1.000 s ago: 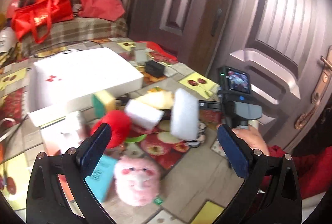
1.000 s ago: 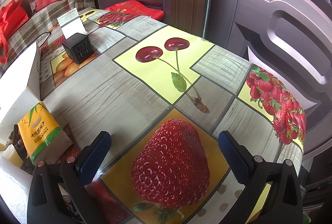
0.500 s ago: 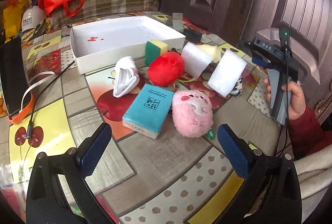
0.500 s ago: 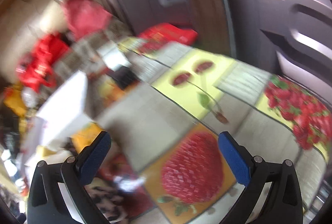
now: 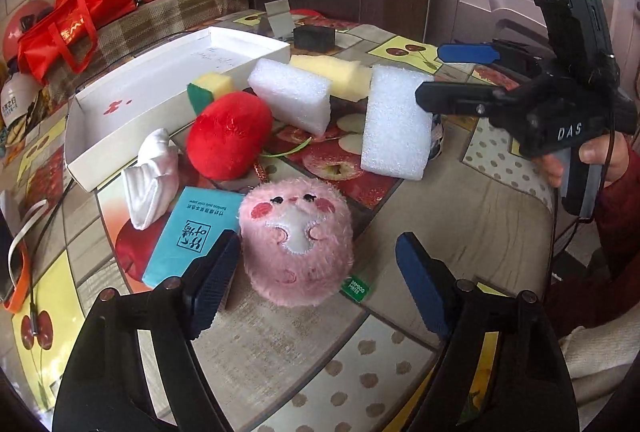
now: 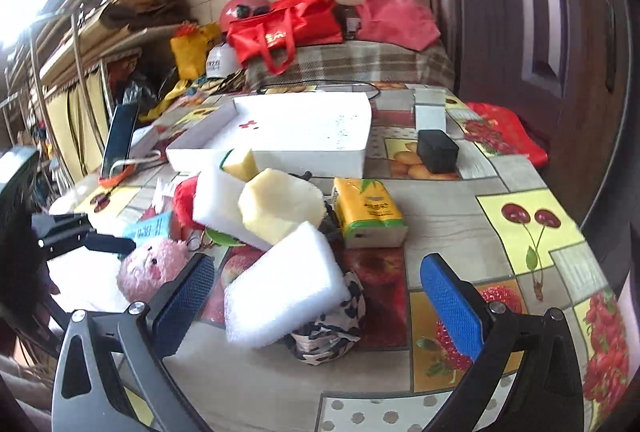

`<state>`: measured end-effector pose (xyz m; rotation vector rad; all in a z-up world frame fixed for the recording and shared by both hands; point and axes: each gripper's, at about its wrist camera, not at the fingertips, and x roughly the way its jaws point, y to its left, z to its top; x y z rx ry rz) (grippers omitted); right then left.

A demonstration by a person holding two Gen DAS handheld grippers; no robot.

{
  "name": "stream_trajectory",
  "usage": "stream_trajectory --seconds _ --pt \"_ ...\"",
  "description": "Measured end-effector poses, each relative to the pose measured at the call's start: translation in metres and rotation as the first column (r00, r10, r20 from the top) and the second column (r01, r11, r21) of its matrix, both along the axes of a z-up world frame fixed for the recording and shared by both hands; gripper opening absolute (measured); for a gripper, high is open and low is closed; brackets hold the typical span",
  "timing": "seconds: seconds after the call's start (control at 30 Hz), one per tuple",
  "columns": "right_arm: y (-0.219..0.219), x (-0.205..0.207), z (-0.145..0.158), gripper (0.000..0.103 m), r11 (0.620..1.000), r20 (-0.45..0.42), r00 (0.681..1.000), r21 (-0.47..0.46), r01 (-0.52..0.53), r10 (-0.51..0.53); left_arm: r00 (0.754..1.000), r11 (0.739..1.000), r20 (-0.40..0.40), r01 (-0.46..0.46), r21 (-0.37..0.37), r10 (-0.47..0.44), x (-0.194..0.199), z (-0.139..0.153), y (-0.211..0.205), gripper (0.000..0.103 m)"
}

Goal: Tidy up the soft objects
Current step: 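Grasp the pink plush toy with the left gripper while the right grasps white foam, then carry the pink plush into the white box and release it with the left gripper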

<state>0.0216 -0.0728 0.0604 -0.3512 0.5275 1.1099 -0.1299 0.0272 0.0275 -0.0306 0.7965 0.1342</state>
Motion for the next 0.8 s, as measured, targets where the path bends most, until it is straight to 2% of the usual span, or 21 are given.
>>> stream_trajectory --seconds 0.17,0.3,0.33,0.4,0.5,0.53,0.57,0.7,0.77,0.8 --pt "0.023 -0.009 -0.013 0.103 0.992 0.067 0.995 -0.110 -0.065 0.073 1.000 1.000 -0.022 0.009 0.016 -0.008 0.013 -0.003 -0.002 0.080" --pt "0.032 -0.029 -0.020 0.103 0.972 0.195 0.967 -0.199 -0.123 0.162 0.999 0.999 -0.045 0.012 0.034 -0.011 0.018 -0.007 -0.004 0.078" --pt "0.034 -0.033 -0.023 0.103 0.967 0.227 0.958 -0.223 -0.126 0.177 0.999 0.999 -0.050 0.009 0.038 -0.008 0.018 -0.008 -0.003 0.074" --pt "0.040 -0.036 -0.028 0.103 0.956 0.268 0.944 -0.267 -0.119 0.192 0.998 0.999 -0.064 0.007 0.042 -0.005 0.020 -0.010 -0.003 0.059" --pt "0.046 -0.037 -0.037 0.102 0.940 0.280 0.936 -0.320 -0.120 0.214 0.998 0.999 -0.064 0.010 0.043 -0.008 0.020 -0.011 -0.002 0.054" --pt "0.046 -0.037 -0.040 0.100 0.936 0.275 0.935 -0.328 -0.126 0.222 0.998 0.999 -0.061 0.012 0.045 -0.009 0.019 -0.011 -0.003 0.053" --pt "0.046 -0.036 -0.041 0.089 0.933 0.265 0.936 -0.334 -0.134 0.230 0.998 0.999 -0.057 0.011 0.047 -0.009 0.018 -0.011 -0.003 0.051" --pt "0.037 -0.035 -0.033 0.089 0.950 0.252 0.943 -0.279 -0.142 0.215 1.000 0.998 0.011 -0.015 0.059 0.014 0.007 -0.002 -0.003 0.051" --pt "0.026 -0.034 -0.019 0.089 0.974 0.264 0.952 -0.200 -0.104 0.156 0.994 0.997 0.102 -0.053 0.061 0.046 -0.006 0.009 0.002 0.051" --pt "0.017 -0.030 -0.008 0.089 0.989 0.258 0.959 -0.120 -0.084 0.112 0.982 0.994 0.169 -0.094 0.060 0.083 -0.015 0.016 0.006 0.051"
